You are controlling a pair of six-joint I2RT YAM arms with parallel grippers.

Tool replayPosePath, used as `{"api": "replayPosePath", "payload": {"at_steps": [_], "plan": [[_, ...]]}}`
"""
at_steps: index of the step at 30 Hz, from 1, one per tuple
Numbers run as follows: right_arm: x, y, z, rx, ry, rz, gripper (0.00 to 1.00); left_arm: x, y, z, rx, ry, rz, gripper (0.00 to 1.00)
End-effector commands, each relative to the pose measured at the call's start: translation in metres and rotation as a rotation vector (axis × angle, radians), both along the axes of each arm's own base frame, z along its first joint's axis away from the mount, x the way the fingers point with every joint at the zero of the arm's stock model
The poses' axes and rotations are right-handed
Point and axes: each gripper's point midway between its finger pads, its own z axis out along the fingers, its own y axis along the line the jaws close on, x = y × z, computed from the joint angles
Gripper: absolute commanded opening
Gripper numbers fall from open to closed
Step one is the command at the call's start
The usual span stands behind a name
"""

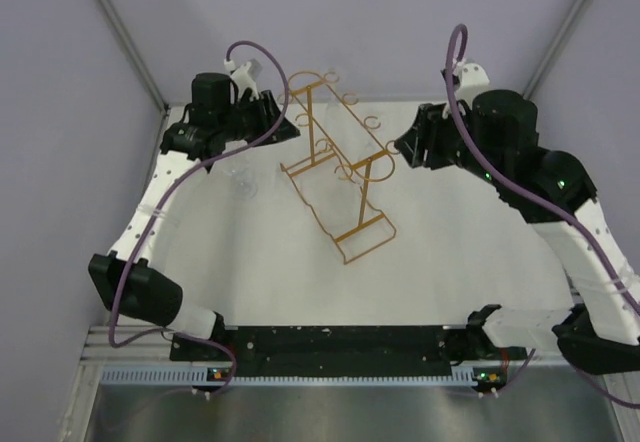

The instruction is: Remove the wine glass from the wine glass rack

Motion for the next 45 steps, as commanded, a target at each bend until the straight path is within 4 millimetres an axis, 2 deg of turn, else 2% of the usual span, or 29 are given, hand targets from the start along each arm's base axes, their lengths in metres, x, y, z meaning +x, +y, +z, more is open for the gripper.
{"api": "replayPosePath", "payload": {"at_steps": [1, 4, 8, 14, 23, 27, 34, 40, 45], "plan": [[0.044, -0.001, 0.011, 0.029, -0.019, -0.045, 0.49, -0.032, 0.011, 0.022, -0.010, -0.086, -0.006, 0.44], [0.070, -0.007, 0.010, 0.061, -0.013, -0.098, 0.51, -0.050, 0.015, 0.026, -0.014, -0.109, -0.008, 0.49], [0.093, -0.003, 0.005, 0.112, 0.016, -0.092, 0.52, -0.072, 0.021, 0.026, -0.016, -0.127, -0.009, 0.52], [0.112, 0.001, 0.003, 0.245, 0.019, -0.104, 0.53, -0.104, 0.021, 0.029, -0.068, -0.169, -0.044, 0.57], [0.130, 0.016, -0.015, 0.330, 0.089, -0.070, 0.53, -0.136, 0.020, 0.028, -0.080, -0.183, -0.118, 0.61], [0.138, 0.020, -0.027, 0.332, 0.107, -0.068, 0.53, -0.146, 0.019, 0.023, -0.087, -0.182, -0.142, 0.62], [0.149, 0.020, -0.051, 0.334, 0.139, -0.093, 0.52, -0.151, 0.027, 0.021, -0.033, -0.202, -0.125, 0.62], [0.149, 0.029, -0.052, 0.376, 0.146, -0.056, 0.51, -0.154, 0.029, 0.021, -0.027, -0.206, -0.130, 0.62], [0.147, 0.032, -0.054, 0.389, 0.149, -0.044, 0.43, -0.154, 0.029, 0.018, -0.018, -0.204, -0.129, 0.62]]}}
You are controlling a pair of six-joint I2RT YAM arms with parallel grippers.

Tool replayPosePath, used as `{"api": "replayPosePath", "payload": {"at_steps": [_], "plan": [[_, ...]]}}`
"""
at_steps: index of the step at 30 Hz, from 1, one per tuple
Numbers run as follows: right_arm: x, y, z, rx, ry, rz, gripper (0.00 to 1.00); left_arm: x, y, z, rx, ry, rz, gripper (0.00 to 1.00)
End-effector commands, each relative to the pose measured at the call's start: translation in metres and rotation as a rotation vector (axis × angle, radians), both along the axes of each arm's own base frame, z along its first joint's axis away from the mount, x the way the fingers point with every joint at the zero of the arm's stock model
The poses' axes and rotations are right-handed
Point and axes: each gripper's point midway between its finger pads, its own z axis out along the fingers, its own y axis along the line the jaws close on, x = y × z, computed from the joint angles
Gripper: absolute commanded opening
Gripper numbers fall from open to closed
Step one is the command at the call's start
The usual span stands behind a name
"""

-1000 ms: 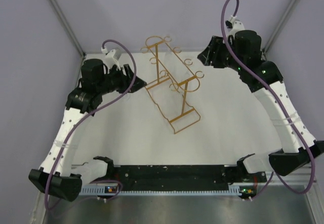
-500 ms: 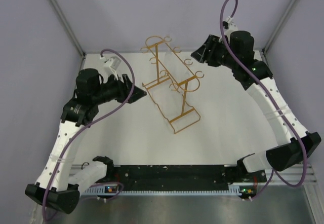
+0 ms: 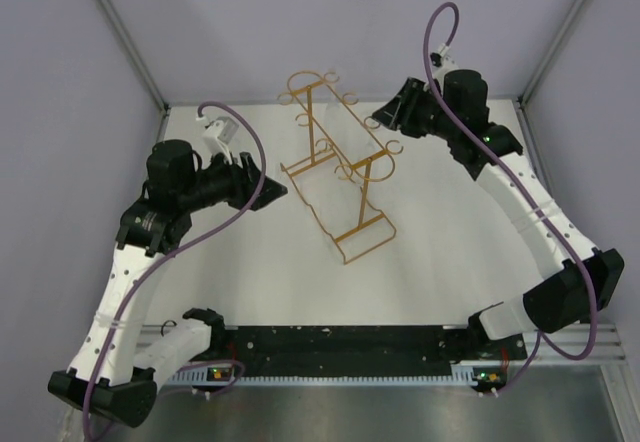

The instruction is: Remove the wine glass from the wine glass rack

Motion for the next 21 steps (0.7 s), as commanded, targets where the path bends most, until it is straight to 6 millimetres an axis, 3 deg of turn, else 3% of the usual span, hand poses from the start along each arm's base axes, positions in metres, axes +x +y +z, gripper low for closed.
{"api": "replayPosePath", "payload": {"at_steps": [1, 10, 21], "plan": [[0.003, 0.000, 0.023, 0.055, -0.070, 0.005, 0.40, 0.000, 0.003, 0.008, 0.007, -0.054, 0.000, 0.62], [-0.001, -0.003, 0.024, 0.048, -0.081, 0.002, 0.26, 0.001, 0.002, 0.004, 0.005, -0.044, -0.001, 0.62], [-0.009, -0.007, 0.040, 0.057, -0.117, -0.005, 0.10, 0.003, 0.001, 0.002, 0.003, -0.035, 0.001, 0.62]]}}
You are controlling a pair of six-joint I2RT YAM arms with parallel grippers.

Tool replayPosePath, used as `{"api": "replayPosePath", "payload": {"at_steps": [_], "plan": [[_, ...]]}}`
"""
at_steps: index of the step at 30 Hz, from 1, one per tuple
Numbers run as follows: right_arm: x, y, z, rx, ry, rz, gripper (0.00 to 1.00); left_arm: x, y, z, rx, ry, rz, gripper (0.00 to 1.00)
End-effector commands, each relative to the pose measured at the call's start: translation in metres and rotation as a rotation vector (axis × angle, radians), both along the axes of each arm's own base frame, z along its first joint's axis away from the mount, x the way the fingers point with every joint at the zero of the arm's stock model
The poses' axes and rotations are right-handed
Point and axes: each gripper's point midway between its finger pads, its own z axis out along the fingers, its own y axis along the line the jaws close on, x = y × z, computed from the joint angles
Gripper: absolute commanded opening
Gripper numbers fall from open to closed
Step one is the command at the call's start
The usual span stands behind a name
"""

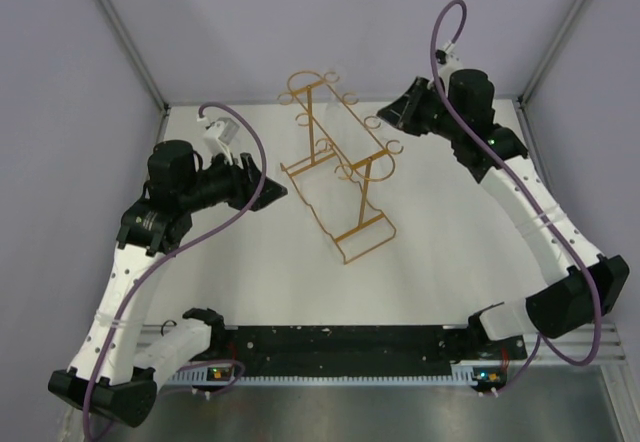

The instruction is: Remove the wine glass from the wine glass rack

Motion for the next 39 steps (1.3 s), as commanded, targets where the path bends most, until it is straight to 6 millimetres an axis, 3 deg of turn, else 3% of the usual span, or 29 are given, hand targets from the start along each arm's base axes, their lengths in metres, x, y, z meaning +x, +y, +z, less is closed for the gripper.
{"api": "replayPosePath", "payload": {"at_steps": [1, 4, 22, 30, 35, 39], "plan": [[-0.006, -0.009, 0.029, 0.025, -0.084, -0.015, 0.08, 0.003, 0.001, 0.007, -0.003, -0.047, 0.001, 0.62], [-0.008, -0.009, 0.034, 0.037, -0.092, -0.014, 0.00, 0.004, 0.001, 0.004, -0.001, -0.038, 0.003, 0.62], [0.005, -0.016, 0.056, 0.060, -0.141, -0.091, 0.00, -0.006, -0.002, 0.015, -0.028, -0.058, -0.028, 0.62], [0.005, -0.030, 0.086, 0.033, -0.225, -0.148, 0.00, -0.015, -0.003, 0.027, -0.046, -0.072, -0.042, 0.62], [-0.019, -0.033, 0.115, 0.007, -0.317, -0.092, 0.00, -0.027, -0.006, 0.039, -0.084, -0.080, -0.072, 0.62], [-0.053, -0.033, 0.130, -0.048, -0.408, 0.020, 0.00, -0.038, -0.010, 0.053, -0.145, -0.084, -0.098, 0.62]]}}
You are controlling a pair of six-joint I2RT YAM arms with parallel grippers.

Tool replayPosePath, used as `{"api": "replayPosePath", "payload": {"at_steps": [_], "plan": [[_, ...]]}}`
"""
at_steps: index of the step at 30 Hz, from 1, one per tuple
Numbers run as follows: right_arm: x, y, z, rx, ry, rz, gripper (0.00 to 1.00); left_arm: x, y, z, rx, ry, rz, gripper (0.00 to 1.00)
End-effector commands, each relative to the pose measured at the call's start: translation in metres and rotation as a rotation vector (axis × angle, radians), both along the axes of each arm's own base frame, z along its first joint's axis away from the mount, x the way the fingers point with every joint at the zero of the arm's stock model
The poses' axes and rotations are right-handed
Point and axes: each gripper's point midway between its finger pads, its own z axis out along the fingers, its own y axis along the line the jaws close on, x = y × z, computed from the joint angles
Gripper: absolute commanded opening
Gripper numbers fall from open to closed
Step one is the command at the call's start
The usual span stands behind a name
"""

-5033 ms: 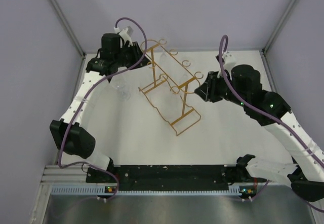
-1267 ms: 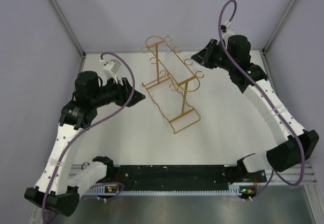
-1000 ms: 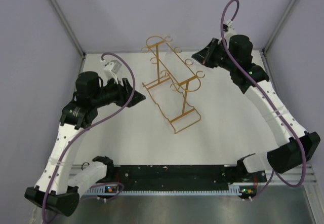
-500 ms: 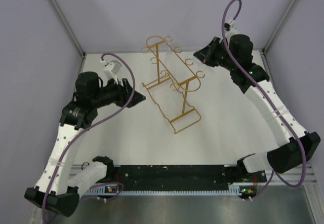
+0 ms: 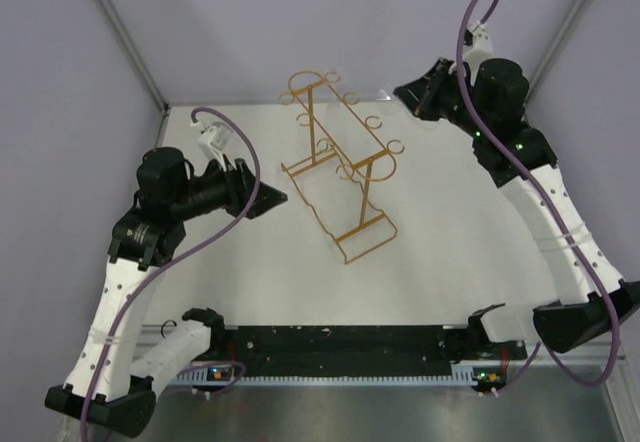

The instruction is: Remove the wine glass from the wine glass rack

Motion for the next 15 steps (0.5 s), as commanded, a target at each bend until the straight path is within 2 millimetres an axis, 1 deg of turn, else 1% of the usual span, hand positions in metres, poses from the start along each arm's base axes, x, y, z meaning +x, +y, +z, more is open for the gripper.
{"api": "replayPosePath", "payload": {"at_steps": [1, 6, 9, 12, 15], "plan": [[-0.056, -0.010, 0.062, -0.063, -0.230, 0.122, 0.00, -0.020, -0.008, 0.041, -0.112, -0.072, -0.062, 0.62], [-0.119, -0.001, 0.072, -0.134, -0.357, 0.353, 0.00, -0.043, -0.018, 0.067, -0.247, -0.061, -0.154, 0.63], [-0.156, 0.009, 0.071, -0.200, -0.429, 0.495, 0.00, -0.057, -0.021, 0.082, -0.303, -0.075, -0.206, 0.62], [-0.182, 0.022, 0.065, -0.274, -0.484, 0.585, 0.00, -0.065, -0.023, 0.090, -0.340, -0.054, -0.241, 0.63], [-0.198, 0.037, 0.055, -0.358, -0.527, 0.652, 0.00, -0.072, -0.024, 0.094, -0.366, -0.041, -0.266, 0.62]]}}
